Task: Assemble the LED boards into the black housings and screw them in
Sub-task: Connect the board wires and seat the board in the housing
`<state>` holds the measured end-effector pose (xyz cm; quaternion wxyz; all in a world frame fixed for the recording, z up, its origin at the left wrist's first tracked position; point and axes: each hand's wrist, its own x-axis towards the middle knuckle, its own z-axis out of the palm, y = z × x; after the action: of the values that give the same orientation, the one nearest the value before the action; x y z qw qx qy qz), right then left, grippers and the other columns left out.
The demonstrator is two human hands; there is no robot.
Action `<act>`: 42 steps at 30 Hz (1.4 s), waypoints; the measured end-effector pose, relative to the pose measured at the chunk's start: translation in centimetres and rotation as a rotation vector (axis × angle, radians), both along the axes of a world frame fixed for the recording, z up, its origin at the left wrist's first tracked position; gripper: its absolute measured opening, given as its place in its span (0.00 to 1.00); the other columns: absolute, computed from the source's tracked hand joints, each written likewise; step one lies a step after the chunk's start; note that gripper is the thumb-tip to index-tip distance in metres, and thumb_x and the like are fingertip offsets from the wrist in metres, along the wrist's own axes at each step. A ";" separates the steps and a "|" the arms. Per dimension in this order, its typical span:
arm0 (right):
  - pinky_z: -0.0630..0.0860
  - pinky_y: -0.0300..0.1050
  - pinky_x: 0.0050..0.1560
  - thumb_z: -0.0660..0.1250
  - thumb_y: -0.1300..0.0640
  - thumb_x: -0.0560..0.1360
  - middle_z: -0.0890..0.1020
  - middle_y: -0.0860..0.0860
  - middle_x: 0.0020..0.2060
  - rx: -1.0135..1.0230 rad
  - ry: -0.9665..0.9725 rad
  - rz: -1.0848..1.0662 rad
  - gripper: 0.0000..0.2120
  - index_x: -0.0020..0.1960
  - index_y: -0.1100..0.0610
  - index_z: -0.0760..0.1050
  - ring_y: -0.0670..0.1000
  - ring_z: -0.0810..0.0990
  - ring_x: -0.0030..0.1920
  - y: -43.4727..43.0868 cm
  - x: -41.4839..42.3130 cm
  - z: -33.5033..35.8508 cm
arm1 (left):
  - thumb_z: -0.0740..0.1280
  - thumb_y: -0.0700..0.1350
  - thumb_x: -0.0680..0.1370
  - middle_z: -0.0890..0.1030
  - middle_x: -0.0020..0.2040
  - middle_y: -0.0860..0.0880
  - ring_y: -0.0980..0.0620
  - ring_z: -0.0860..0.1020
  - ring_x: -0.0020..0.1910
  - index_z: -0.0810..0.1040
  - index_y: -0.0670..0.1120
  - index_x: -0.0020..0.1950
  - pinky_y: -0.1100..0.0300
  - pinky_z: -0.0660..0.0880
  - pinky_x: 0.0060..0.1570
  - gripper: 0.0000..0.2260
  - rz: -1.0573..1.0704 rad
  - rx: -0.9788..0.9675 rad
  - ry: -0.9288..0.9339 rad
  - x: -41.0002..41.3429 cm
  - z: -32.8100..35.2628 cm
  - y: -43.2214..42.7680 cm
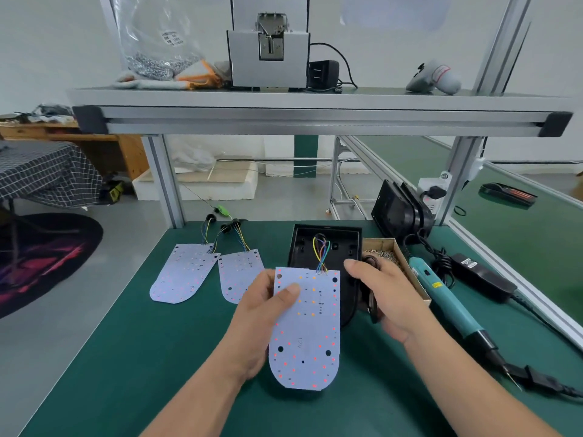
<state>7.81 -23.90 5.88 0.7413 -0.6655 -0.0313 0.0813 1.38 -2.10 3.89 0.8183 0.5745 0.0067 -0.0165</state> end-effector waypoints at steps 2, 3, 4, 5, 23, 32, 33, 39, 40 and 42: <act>0.79 0.50 0.45 0.74 0.50 0.77 0.87 0.59 0.50 0.095 0.051 -0.015 0.07 0.48 0.54 0.86 0.56 0.86 0.44 1.0 -0.5 -0.2 | 0.75 0.45 0.74 0.84 0.54 0.38 0.39 0.84 0.47 0.73 0.43 0.57 0.44 0.83 0.44 0.16 0.065 -0.039 -0.003 -0.1 0.2 -0.1; 0.82 0.49 0.46 0.71 0.48 0.80 0.88 0.59 0.52 0.147 0.081 -0.006 0.10 0.49 0.53 0.86 0.57 0.88 0.47 1.6 -0.8 -0.3 | 0.75 0.45 0.74 0.84 0.54 0.38 0.39 0.85 0.47 0.74 0.44 0.59 0.45 0.83 0.44 0.17 0.067 -0.067 0.005 -0.1 0.2 0.0; 0.83 0.51 0.51 0.66 0.42 0.82 0.87 0.60 0.55 0.189 0.119 0.013 0.17 0.54 0.54 0.86 0.57 0.88 0.52 2.3 -1.0 -0.5 | 0.75 0.45 0.74 0.85 0.56 0.37 0.37 0.85 0.49 0.76 0.44 0.62 0.44 0.83 0.45 0.19 0.049 -0.088 0.024 -0.2 0.2 0.0; 0.82 0.55 0.59 0.62 0.35 0.82 0.87 0.60 0.58 0.221 0.162 0.033 0.26 0.60 0.56 0.84 0.58 0.87 0.57 2.9 -1.2 -0.9 | 0.75 0.46 0.74 0.85 0.58 0.36 0.36 0.85 0.51 0.79 0.43 0.64 0.42 0.83 0.48 0.20 0.012 -0.091 0.043 -0.3 0.3 0.0; 0.78 0.50 0.45 0.61 0.63 0.85 0.86 0.55 0.43 -0.343 -0.217 -0.010 0.10 0.50 0.59 0.81 0.48 0.79 0.42 2.8 -0.4 -2.9 | 0.72 0.46 0.73 0.87 0.56 0.42 0.42 0.87 0.54 0.83 0.49 0.60 0.55 0.83 0.46 0.15 0.073 0.126 -0.037 -0.7 -0.1 -0.7; 0.78 0.52 0.54 0.57 0.69 0.83 0.87 0.58 0.55 -0.123 0.041 0.077 0.19 0.56 0.56 0.85 0.57 0.83 0.50 2.0 0.6 -2.0 | 0.71 0.45 0.74 0.86 0.57 0.37 0.35 0.86 0.55 0.83 0.49 0.58 0.44 0.85 0.51 0.14 0.010 0.080 0.065 -0.3 -1.0 -1.1; 0.77 0.50 0.58 0.57 0.67 0.85 0.87 0.53 0.57 -0.187 -0.064 0.003 0.17 0.58 0.54 0.84 0.51 0.83 0.53 1.9 0.6 -1.9 | 0.71 0.45 0.73 0.86 0.57 0.37 0.35 0.86 0.56 0.83 0.49 0.59 0.41 0.84 0.53 0.14 0.020 0.089 0.070 -0.2 -1.1 -1.2; 0.72 0.39 0.57 0.67 0.44 0.80 0.79 0.39 0.53 -0.513 -0.782 -0.400 0.09 0.58 0.44 0.77 0.47 0.78 0.55 2.1 -1.4 0.0 | 0.70 0.49 0.74 0.86 0.57 0.46 0.40 0.83 0.59 0.81 0.59 0.55 0.40 0.80 0.62 0.11 0.117 0.259 -0.035 -0.3 -1.3 -2.3; 0.71 0.39 0.57 0.68 0.42 0.79 0.78 0.38 0.52 -0.601 -0.812 -0.371 0.12 0.59 0.45 0.77 0.45 0.77 0.55 2.7 -1.6 0.2 | 0.69 0.49 0.75 0.86 0.56 0.49 0.44 0.83 0.58 0.80 0.61 0.56 0.44 0.81 0.60 0.11 0.136 0.286 -0.069 -0.4 -1.2 -2.5; 0.71 0.44 0.58 0.69 0.40 0.78 0.79 0.41 0.53 -0.791 -0.853 -0.306 0.17 0.61 0.50 0.79 0.48 0.75 0.56 3.7 -1.8 0.2 | 0.68 0.48 0.77 0.86 0.55 0.54 0.51 0.83 0.57 0.79 0.62 0.58 0.53 0.79 0.55 0.12 0.161 0.322 -0.114 -0.6 -1.1 -2.8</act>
<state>6.05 -20.16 6.05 0.3628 -0.8617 -0.1972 -0.2949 0.82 -4.87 2.77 0.7137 0.6955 0.0087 0.0828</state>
